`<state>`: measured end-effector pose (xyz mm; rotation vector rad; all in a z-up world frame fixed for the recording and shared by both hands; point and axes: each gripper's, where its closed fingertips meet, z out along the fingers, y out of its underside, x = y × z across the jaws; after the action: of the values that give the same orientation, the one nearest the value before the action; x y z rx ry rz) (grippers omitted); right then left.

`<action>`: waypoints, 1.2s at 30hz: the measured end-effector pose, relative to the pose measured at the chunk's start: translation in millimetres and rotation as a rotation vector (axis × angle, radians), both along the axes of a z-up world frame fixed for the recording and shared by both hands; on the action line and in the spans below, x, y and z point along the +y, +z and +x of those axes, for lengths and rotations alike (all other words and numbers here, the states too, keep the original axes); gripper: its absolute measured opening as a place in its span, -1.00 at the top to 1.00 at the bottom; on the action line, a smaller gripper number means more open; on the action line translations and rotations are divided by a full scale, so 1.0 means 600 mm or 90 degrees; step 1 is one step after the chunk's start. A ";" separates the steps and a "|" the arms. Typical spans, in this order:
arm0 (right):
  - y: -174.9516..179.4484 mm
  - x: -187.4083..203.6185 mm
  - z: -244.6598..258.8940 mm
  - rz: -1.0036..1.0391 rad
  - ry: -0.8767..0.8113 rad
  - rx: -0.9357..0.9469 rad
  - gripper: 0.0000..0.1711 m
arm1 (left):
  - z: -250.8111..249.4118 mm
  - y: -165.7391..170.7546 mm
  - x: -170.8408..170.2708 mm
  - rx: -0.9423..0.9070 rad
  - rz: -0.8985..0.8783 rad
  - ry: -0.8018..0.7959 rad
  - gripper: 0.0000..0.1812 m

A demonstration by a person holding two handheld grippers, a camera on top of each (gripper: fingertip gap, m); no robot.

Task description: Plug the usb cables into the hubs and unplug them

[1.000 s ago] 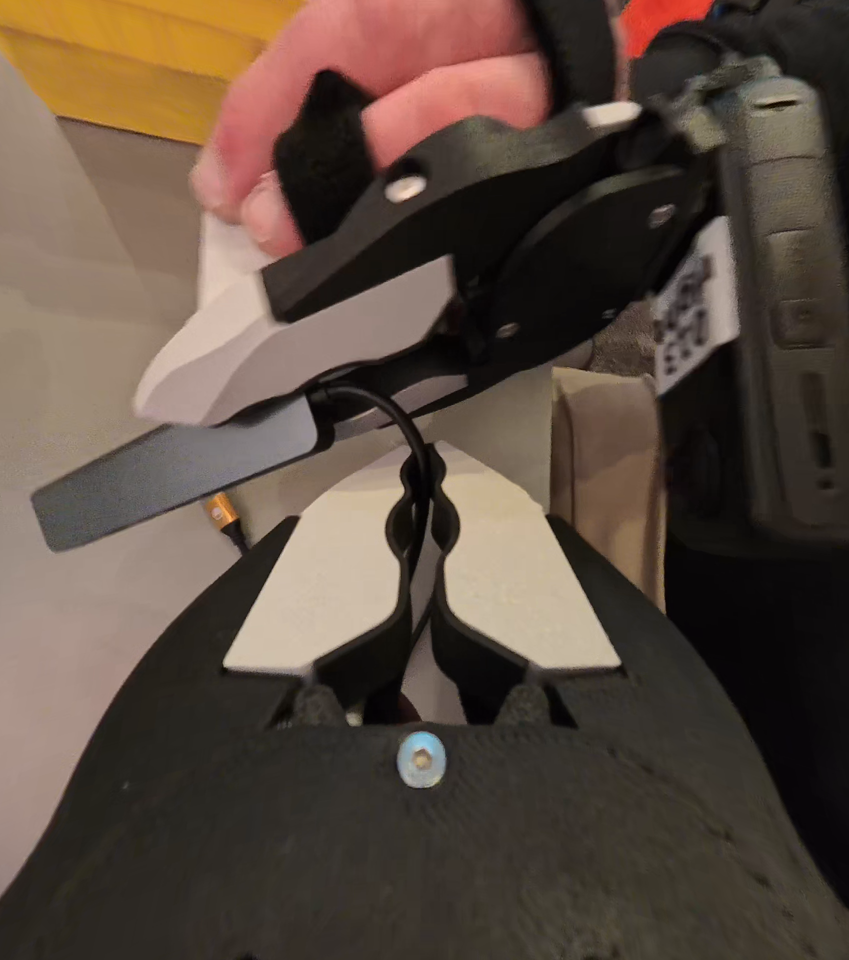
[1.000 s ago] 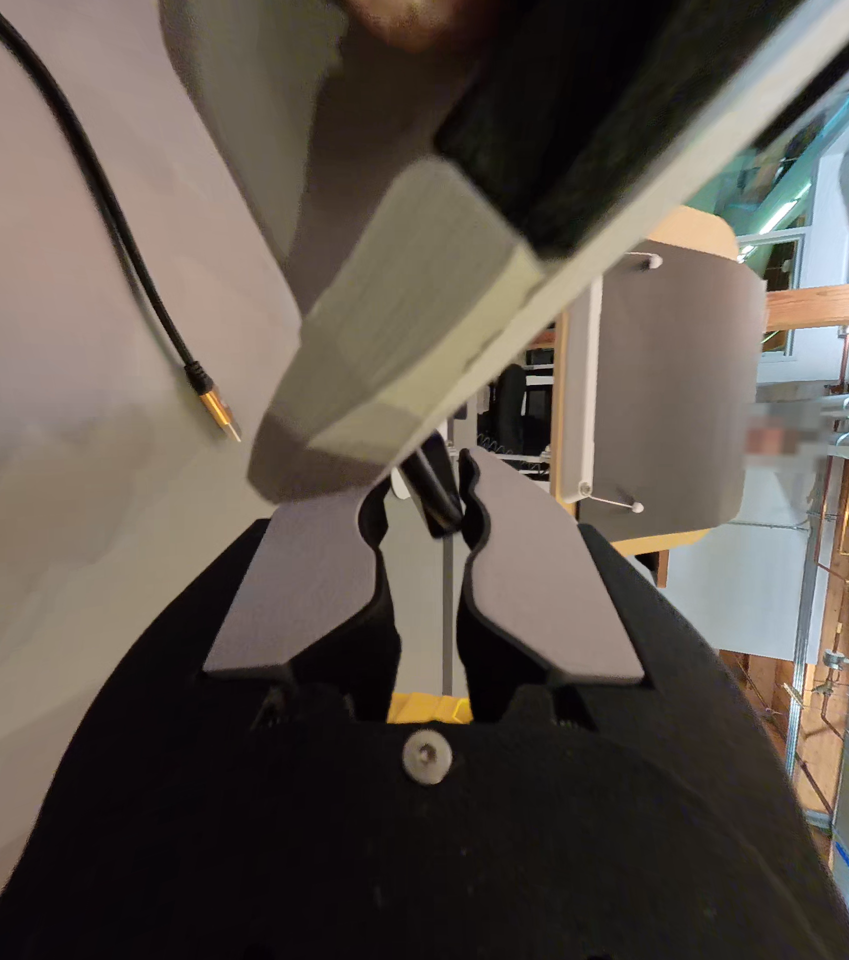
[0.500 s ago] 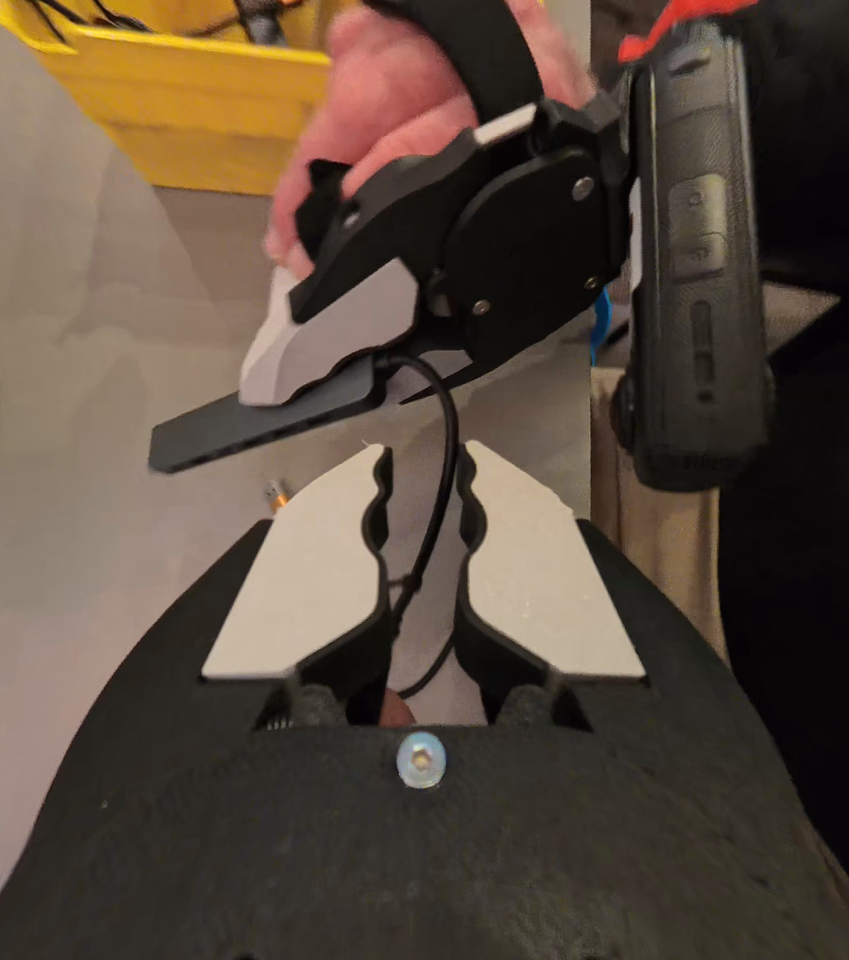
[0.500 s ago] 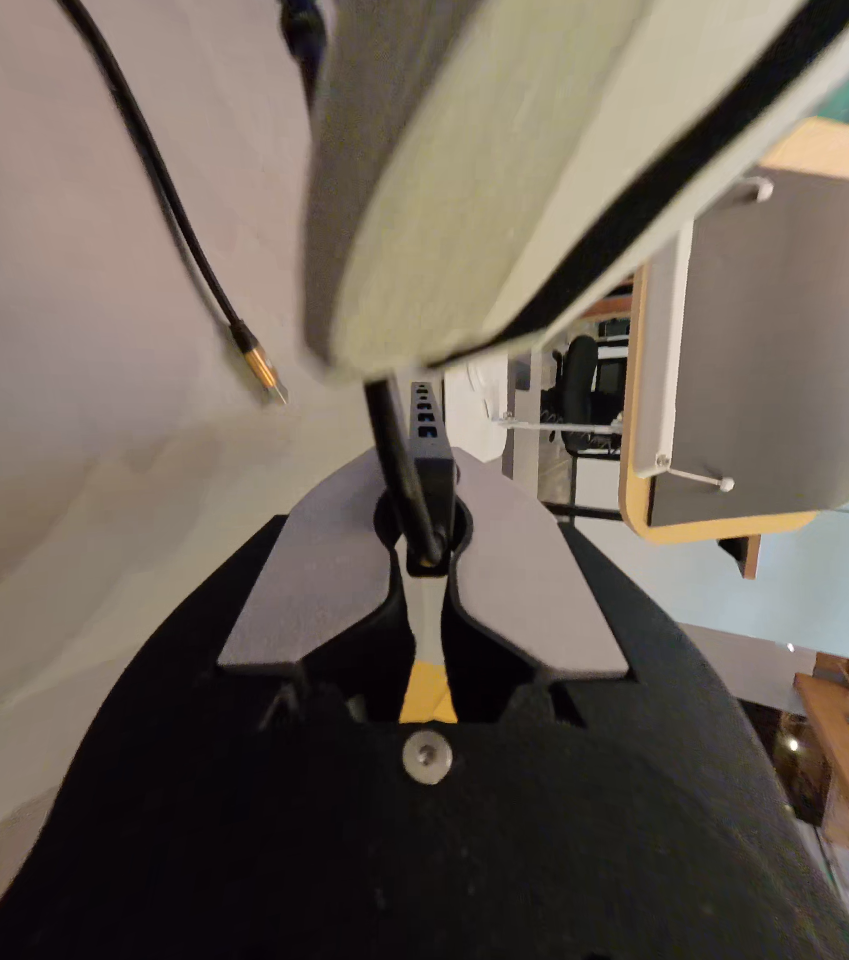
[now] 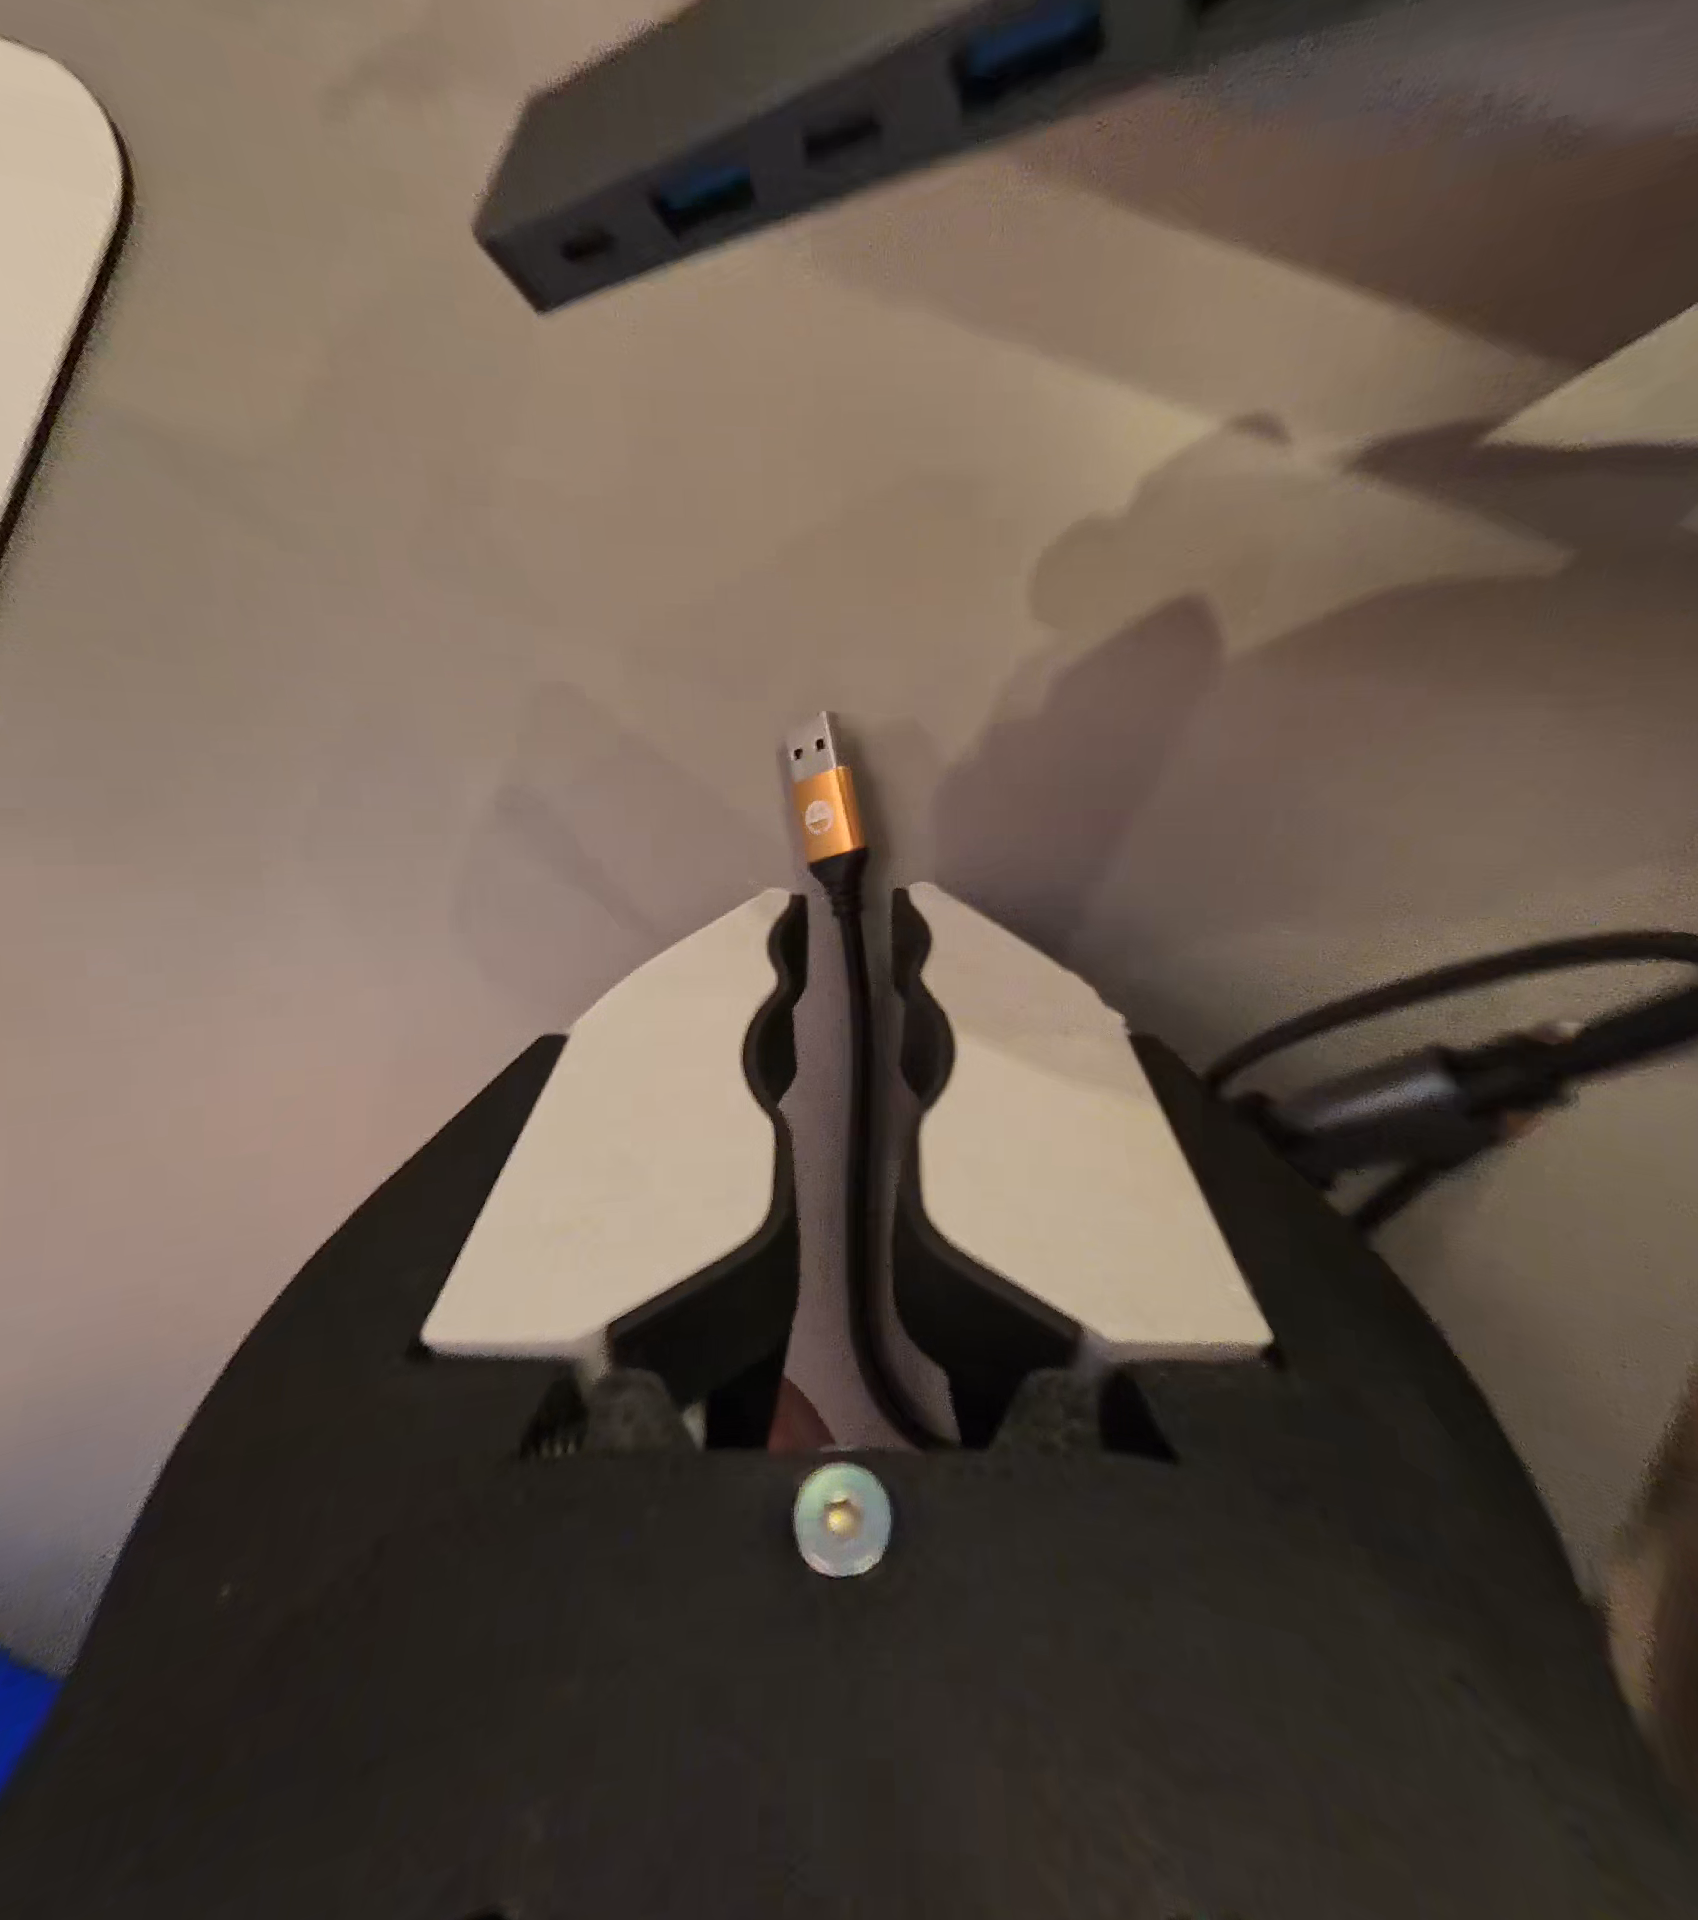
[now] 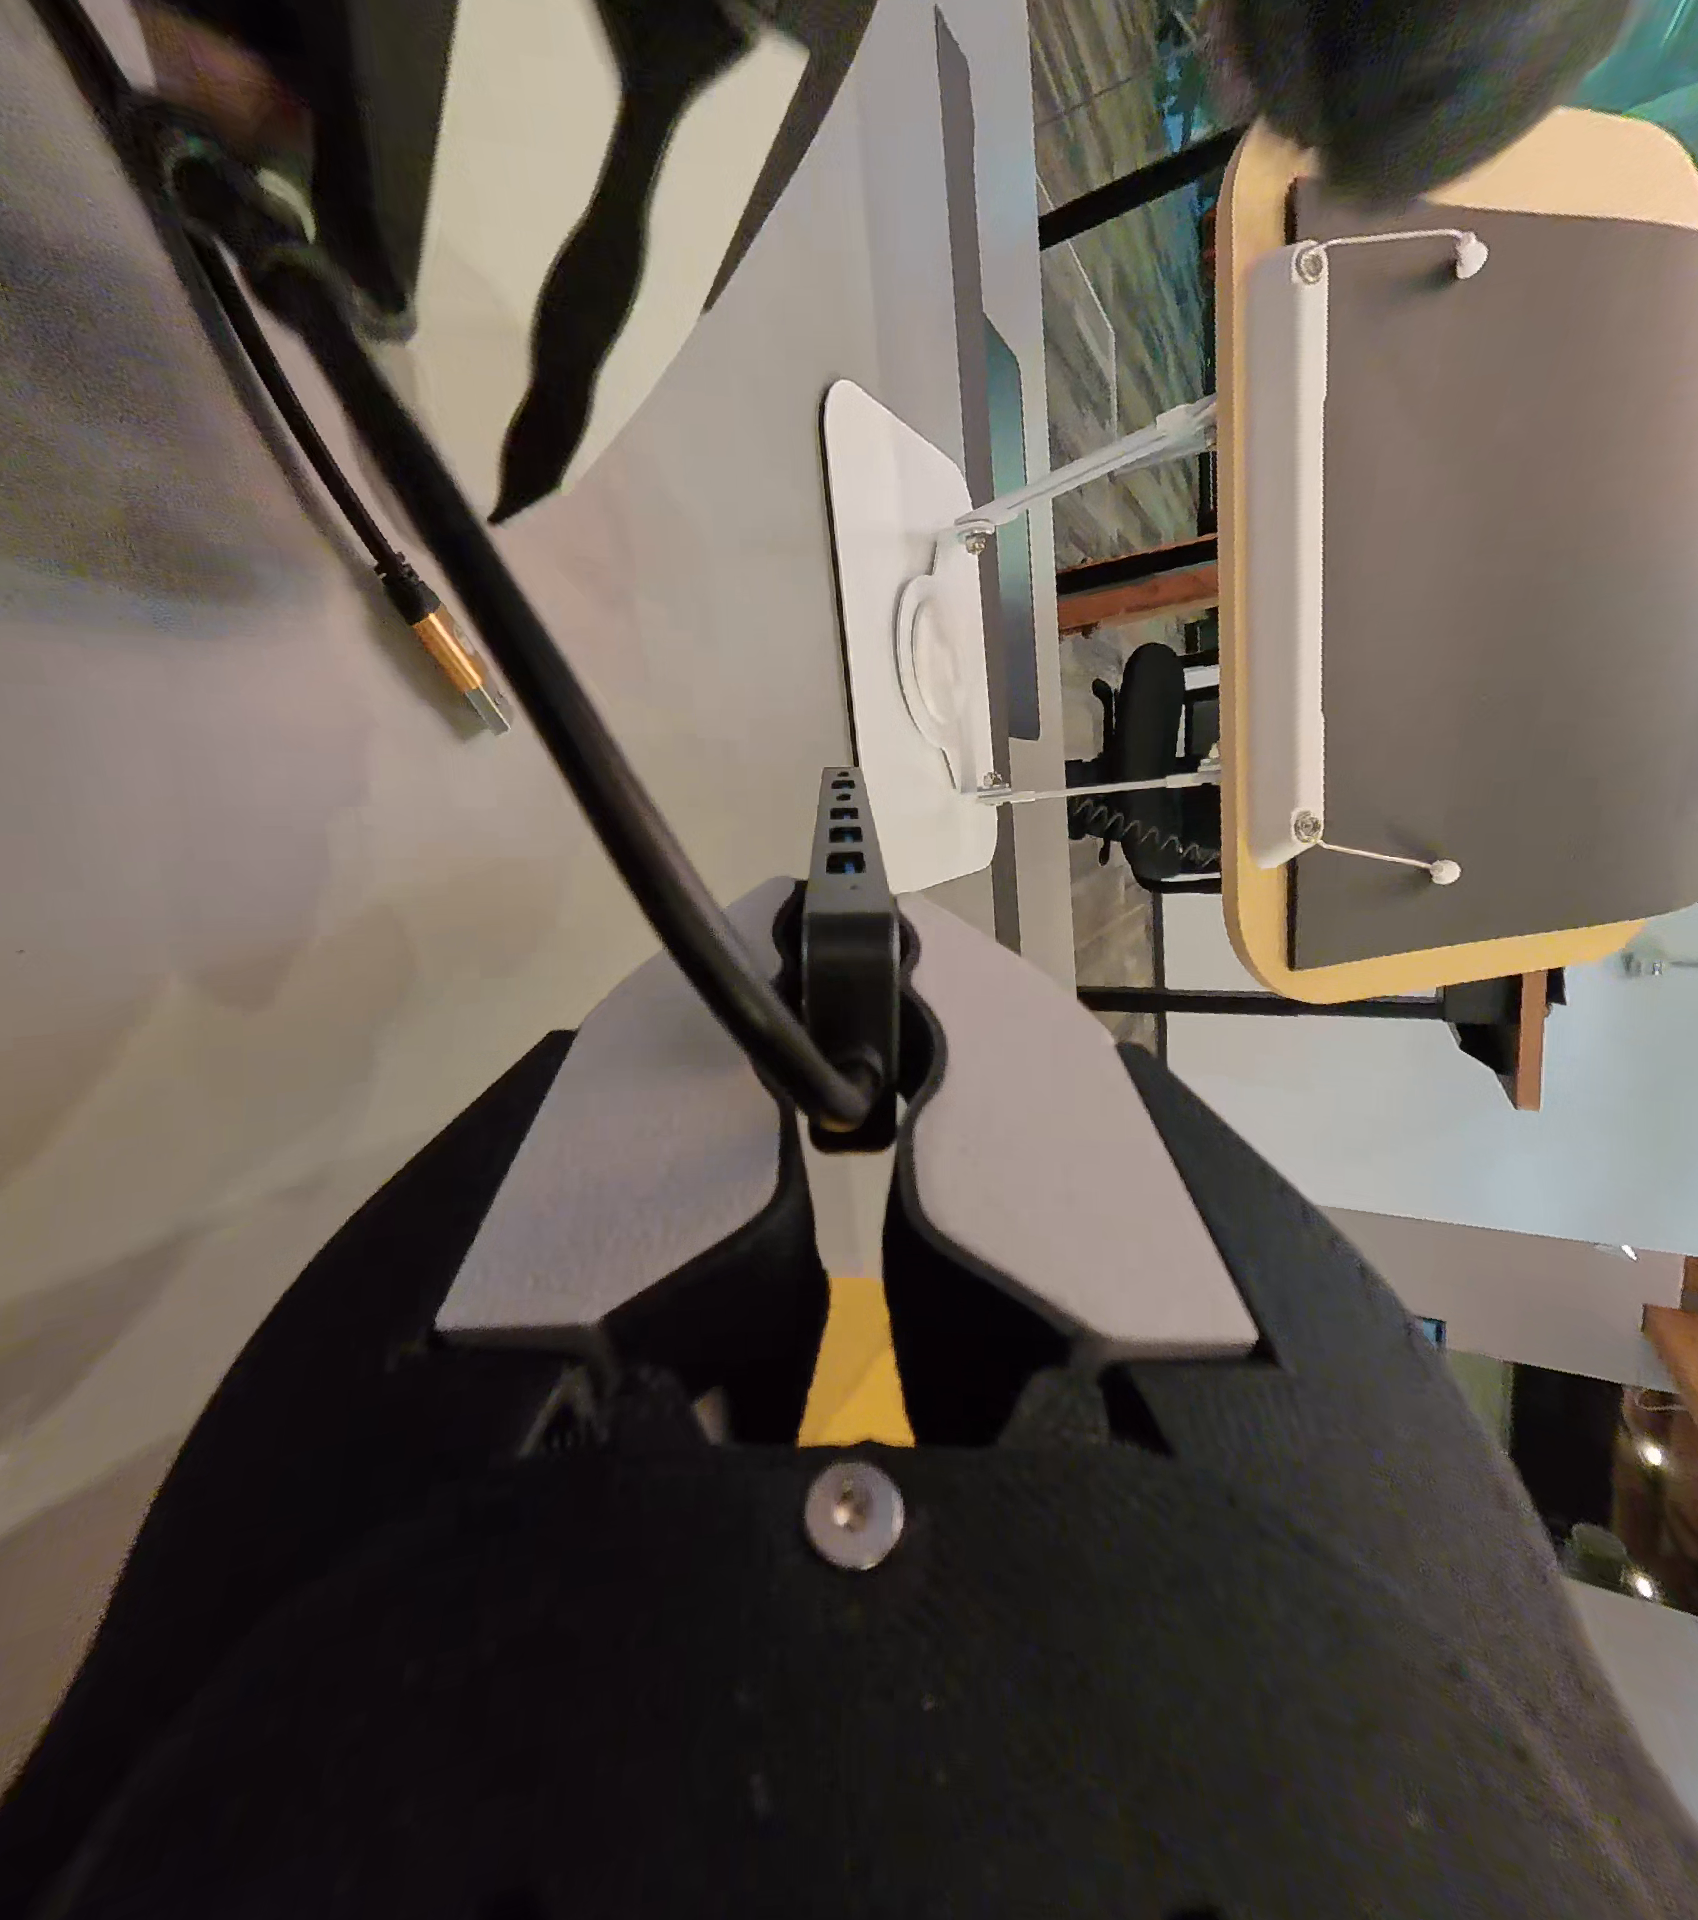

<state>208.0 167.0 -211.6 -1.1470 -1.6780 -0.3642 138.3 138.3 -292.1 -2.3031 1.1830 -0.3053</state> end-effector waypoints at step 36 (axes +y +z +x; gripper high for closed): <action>0.011 -0.035 -0.028 0.013 0.061 -0.002 0.88 | 0.014 0.130 -0.010 0.252 0.471 -0.241 0.92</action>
<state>191.5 146.2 -204.9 -1.0479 -1.7210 -0.3224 146.4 132.3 -214.1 -1.5193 1.5883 0.4218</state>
